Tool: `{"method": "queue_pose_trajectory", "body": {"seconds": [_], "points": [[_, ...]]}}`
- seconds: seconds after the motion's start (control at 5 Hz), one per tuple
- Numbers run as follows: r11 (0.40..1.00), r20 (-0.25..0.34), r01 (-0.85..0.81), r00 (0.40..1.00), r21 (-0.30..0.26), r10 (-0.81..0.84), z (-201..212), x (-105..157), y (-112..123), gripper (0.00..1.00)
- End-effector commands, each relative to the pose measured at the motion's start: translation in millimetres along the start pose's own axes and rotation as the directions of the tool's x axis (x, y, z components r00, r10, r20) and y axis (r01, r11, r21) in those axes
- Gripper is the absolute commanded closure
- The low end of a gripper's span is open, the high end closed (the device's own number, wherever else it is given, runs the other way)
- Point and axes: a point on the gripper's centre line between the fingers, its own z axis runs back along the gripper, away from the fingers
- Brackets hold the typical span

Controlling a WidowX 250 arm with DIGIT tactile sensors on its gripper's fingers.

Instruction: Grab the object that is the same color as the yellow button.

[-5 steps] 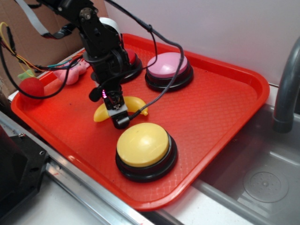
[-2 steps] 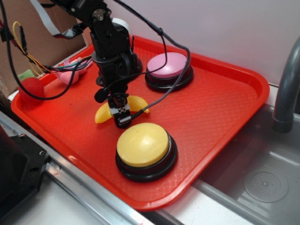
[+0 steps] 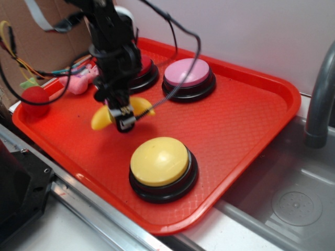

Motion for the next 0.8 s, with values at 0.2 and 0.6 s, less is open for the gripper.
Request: {"method": "queue_pose_trajectory", "body": {"seconds": [0.2, 0.6], "points": [[0.942, 0.146, -0.323, 0.932, -0.084, 0.333, 113, -46, 38, 1.00], [0.950, 0.208, -0.308, 0.927, -0.056, 0.313, 126, -51, 39, 1.00]]}}
